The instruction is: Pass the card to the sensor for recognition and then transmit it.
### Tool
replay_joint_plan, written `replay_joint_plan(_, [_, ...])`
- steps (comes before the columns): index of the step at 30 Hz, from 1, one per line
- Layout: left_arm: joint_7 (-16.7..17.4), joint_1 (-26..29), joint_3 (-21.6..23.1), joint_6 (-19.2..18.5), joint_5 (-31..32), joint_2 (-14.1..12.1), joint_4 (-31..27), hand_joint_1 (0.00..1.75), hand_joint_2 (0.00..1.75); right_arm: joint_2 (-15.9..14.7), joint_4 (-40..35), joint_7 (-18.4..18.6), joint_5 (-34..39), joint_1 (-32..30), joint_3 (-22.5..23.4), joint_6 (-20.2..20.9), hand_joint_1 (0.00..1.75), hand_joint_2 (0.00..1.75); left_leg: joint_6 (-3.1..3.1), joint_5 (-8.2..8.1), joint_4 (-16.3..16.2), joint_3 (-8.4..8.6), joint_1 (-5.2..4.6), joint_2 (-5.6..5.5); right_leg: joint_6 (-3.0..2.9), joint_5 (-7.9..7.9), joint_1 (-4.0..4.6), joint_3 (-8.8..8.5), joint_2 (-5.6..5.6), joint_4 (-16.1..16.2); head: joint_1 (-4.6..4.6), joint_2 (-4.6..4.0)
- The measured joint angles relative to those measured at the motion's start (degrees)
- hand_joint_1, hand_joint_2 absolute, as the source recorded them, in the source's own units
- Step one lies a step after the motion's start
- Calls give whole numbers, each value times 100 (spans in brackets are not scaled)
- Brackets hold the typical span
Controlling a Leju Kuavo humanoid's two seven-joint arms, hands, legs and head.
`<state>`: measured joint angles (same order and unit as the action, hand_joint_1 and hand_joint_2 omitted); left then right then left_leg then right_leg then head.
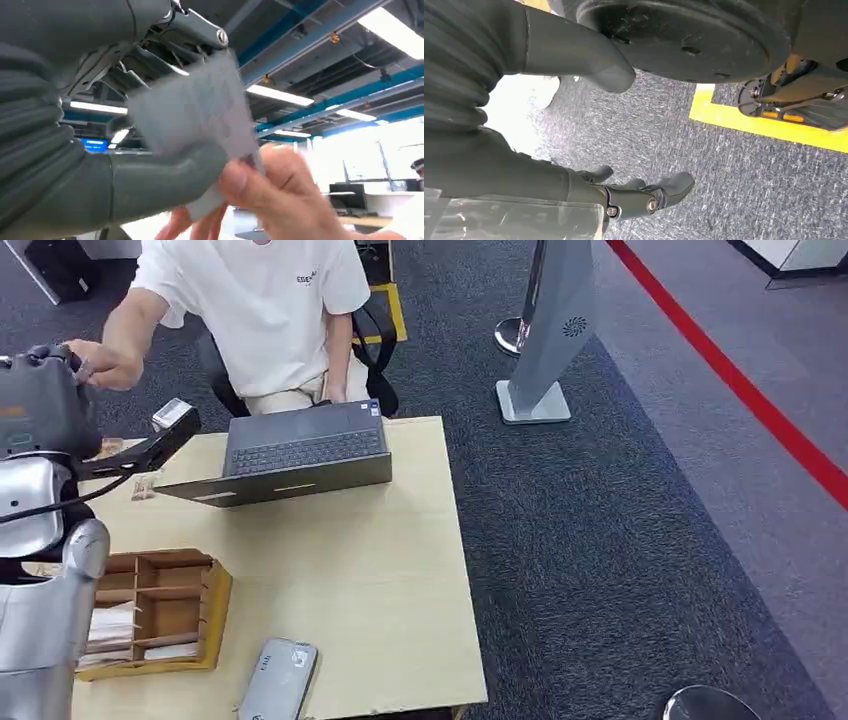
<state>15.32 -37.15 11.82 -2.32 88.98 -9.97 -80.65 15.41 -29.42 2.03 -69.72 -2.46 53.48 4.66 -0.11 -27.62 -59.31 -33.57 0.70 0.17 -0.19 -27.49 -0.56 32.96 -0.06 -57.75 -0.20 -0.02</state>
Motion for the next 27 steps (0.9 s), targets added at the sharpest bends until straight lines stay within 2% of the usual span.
replay_joint_plan(4, [-227, 15, -2, 61, 2, 157, 13, 0, 175, 2, 2, 24, -66, 1, 142, 20, 0, 175, 0, 0, 1, -6, -1, -4, 0, 0, 0, -2, -2, 0, 2, 0])
replay_joint_plan(11, [-275, 465, 61, 35, 2, 201, -604, 0, 175, 13, -2, 13, -236, -15, 380, 103, 0, 175, 4, -3, 2, -5, -2, -4, 1, -2, -1, -1, -4, 0, 0, 0])
replay_joint_plan(15, [-361, 1005, 241, 35, 2, 186, -1089, 0, 175, 17, -2, -24, -218, -30, 474, 72, 0, 175, 4, -5, 4, -5, -4, -3, 3, -4, -1, -3, -3, 0, -2, 0])
replay_joint_plan(23, [-404, 2831, 542, 94, 2, -70, -1958, 0, 175, 22, -2, 179, 503, -43, 476, -181, 0, 175, -1, -16, 5, 0, -4, 8, -1, -12, -3, 4, 9, 1, 0, 0])
replay_joint_plan(27, [-411, 3276, 577, 87, 2, -177, -2155, 0, 175, 22, -7, 219, 610, -41, 461, -179, 0, 175, -1, -16, 5, -4, -3, -1, 3, -17, -2, 2, -3, 2, 0, 0])
